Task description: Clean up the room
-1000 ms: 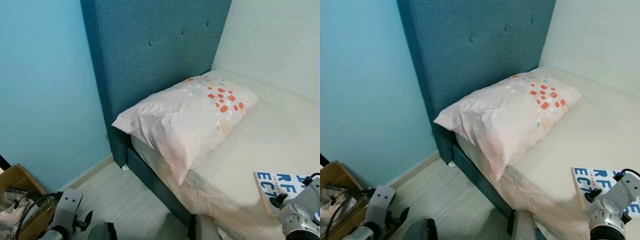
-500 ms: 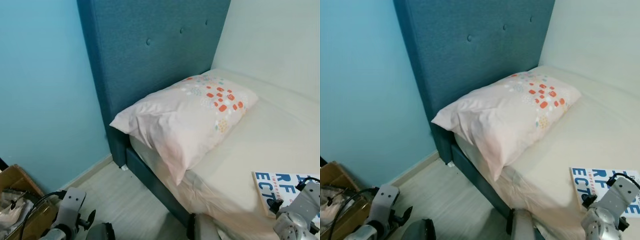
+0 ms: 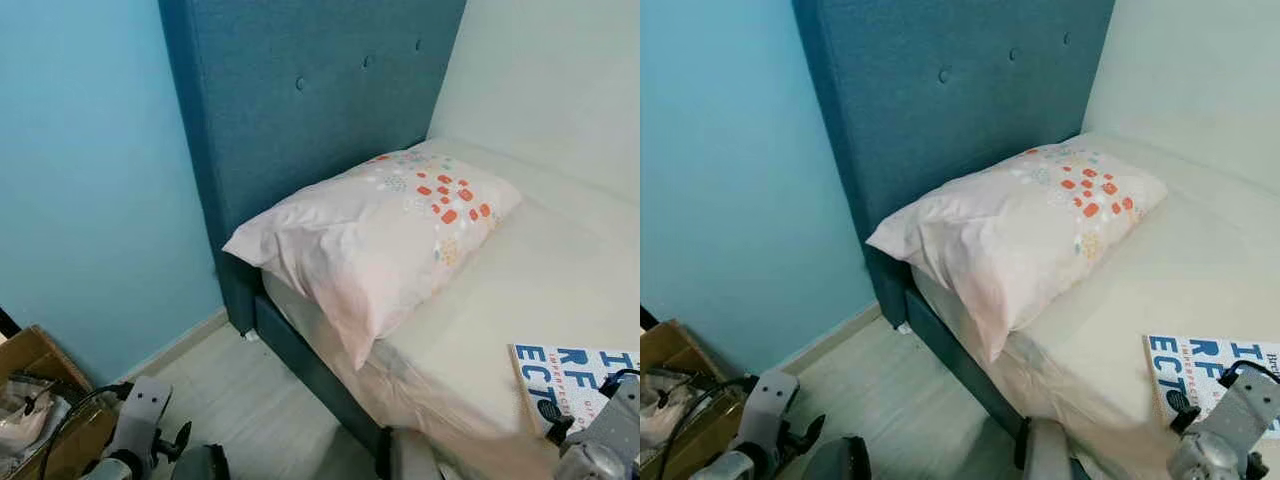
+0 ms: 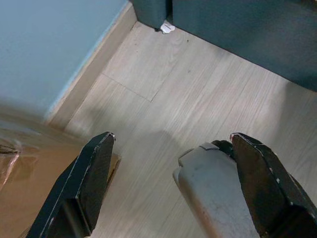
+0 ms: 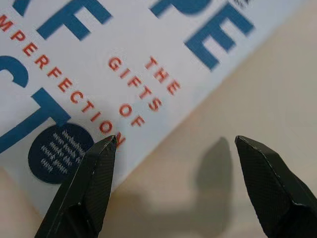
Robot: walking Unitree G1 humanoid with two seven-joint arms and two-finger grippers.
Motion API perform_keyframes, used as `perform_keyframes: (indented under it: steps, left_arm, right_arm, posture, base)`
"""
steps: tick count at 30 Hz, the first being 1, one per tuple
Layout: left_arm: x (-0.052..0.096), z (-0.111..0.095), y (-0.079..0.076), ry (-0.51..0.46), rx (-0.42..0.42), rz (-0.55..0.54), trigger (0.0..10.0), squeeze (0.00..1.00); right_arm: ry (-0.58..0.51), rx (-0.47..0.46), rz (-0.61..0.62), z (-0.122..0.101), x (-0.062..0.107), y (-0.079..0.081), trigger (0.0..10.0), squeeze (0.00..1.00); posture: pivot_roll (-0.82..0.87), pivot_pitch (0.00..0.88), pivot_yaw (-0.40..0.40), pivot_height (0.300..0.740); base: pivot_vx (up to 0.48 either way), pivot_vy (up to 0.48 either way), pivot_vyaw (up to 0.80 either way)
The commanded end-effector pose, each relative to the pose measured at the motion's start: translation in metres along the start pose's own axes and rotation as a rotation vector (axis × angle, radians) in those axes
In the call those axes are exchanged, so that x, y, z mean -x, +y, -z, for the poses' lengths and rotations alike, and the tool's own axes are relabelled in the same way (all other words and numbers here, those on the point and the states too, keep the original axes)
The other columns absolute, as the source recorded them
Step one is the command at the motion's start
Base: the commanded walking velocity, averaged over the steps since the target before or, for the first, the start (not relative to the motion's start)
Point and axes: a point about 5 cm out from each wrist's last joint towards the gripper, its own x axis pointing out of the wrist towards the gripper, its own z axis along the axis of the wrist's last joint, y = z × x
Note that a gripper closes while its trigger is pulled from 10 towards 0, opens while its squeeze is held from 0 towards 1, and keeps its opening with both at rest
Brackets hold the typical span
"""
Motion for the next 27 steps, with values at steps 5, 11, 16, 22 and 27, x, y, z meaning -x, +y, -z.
perform_keyframes:
  steps: [5, 11, 16, 22, 27]
  left_arm:
    - [0.000, 0.003, -0.003, 0.013, -0.008, 0.015, 10.0, 0.00]
    - [0.001, 0.004, -0.003, 0.013, -0.013, 0.017, 10.0, 0.00]
    - [0.002, 0.005, -0.002, 0.014, -0.017, 0.017, 10.0, 0.00]
    - [0.003, 0.005, -0.001, 0.015, -0.019, 0.015, 10.0, 0.00]
    - [0.005, 0.007, 0.000, 0.019, -0.025, 0.013, 10.0, 0.00]
  right_arm:
    - [0.129, -0.072, -0.001, 0.036, -0.001, 0.001, 10.0, 0.00]
    - [0.087, -0.245, -0.146, 0.035, -0.001, 0.023, 10.0, 0.00]
    - [0.083, -0.297, -0.228, 0.036, 0.000, 0.038, 10.0, 0.00]
    - [0.116, -0.273, -0.204, 0.045, -0.005, 0.040, 10.0, 0.00]
    - [0.141, -0.230, -0.212, 0.053, -0.009, 0.048, 10.0, 0.00]
  posture:
    - [0.00, 0.127, -0.021, 0.424]
    - [0.01, 0.129, -0.014, 0.424]
    - [0.02, 0.135, -0.014, 0.424]
    - [0.03, 0.135, -0.016, 0.424]
    - [0.04, 0.136, -0.019, 0.424]
  base:
    - [0.000, 0.000, 0.00]
    - [0.000, 0.000, 0.00]
    - [0.000, 0.000, 0.00]
    - [0.000, 0.000, 0.00]
    - [0.000, 0.000, 0.00]
